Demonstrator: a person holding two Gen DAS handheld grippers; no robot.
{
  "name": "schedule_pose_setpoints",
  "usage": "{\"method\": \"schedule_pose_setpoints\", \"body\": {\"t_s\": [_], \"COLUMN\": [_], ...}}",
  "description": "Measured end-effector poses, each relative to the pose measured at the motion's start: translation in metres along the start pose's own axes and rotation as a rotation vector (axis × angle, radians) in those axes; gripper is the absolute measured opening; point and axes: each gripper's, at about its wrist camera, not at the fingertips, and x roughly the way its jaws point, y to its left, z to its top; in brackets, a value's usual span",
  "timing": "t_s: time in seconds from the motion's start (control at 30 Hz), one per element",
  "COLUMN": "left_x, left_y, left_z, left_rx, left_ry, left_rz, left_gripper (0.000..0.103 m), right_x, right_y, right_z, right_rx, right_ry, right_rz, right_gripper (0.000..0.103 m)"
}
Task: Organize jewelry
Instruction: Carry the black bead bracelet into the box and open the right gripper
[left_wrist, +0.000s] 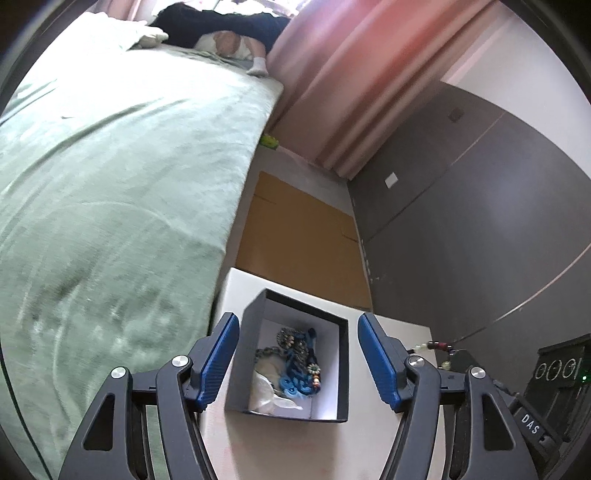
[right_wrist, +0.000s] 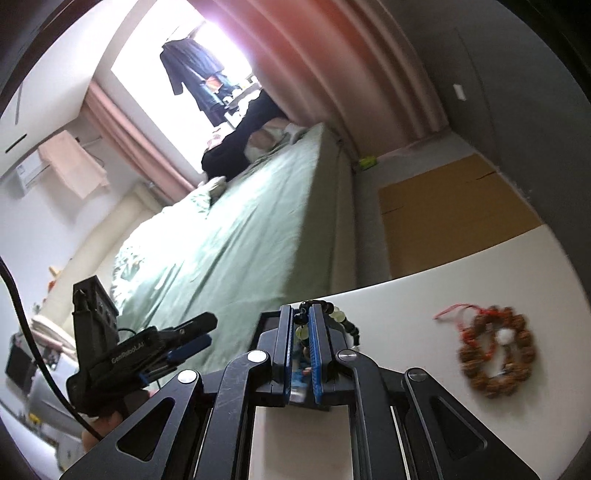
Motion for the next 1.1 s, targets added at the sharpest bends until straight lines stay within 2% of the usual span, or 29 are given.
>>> {"method": "schedule_pose_setpoints", "body": {"t_s": [0.1, 0.23, 0.3, 0.37, 0.4, 0.43, 0.6, 0.7, 0.73, 0.83, 0.97, 1.1], "left_x": [-0.004, -0.008, -0.008, -0.007, -0.006, -0.005, -0.002, 0.003, 0.003, 0.008, 0.017, 0.012], "left_y": [0.007, 0.015, 0.018, 0.017, 0.016, 0.014, 0.001, -0.009, -0.013, -0.024, -0.034, -0.045], "left_z": [0.004, 0.009, 0.010, 0.010, 0.010, 0.009, 0.005, 0.000, -0.002, -0.006, -0.010, -0.013], "left_rx": [-0.014, -0.042, -0.053, -0.047, -0.043, -0.040, -0.001, 0.025, 0.031, 0.063, 0.075, 0.093], "left_ry": [-0.009, -0.031, -0.036, -0.033, -0.030, -0.029, -0.020, -0.013, -0.012, -0.019, 0.010, -0.011], "left_rz": [0.003, 0.000, 0.000, 0.002, 0.004, 0.003, -0.011, -0.015, -0.013, -0.010, -0.035, -0.062], "left_gripper": [0.068, 0.068, 0.068, 0.068, 0.067, 0.068, 0.068, 0.068, 0.068, 0.068, 0.068, 0.068], "right_x": [0.016, 0.042, 0.056, 0.068, 0.069, 0.068, 0.053, 0.035, 0.030, 0.015, -0.015, -0.035], "right_y": [0.010, 0.020, 0.020, 0.013, 0.009, 0.005, -0.007, -0.015, -0.018, -0.030, -0.048, -0.064], "right_z": [0.000, 0.004, 0.004, 0.001, -0.001, -0.002, 0.001, 0.002, 0.003, 0.008, 0.014, 0.017], "right_rx": [0.000, 0.017, 0.026, 0.041, 0.051, 0.055, 0.067, 0.078, 0.090, 0.109, 0.121, 0.142], "right_ry": [0.017, 0.027, 0.051, 0.100, 0.108, 0.106, 0.100, 0.079, 0.073, 0.061, 0.013, -0.013], "right_rz": [0.033, 0.132, 0.102, 0.072, 0.044, 0.014, -0.021, -0.048, -0.051, -0.063, -0.110, -0.172], "right_gripper": [0.010, 0.010, 0.011, 0.021, 0.032, 0.040, 0.048, 0.064, 0.066, 0.067, 0.067, 0.071]}}
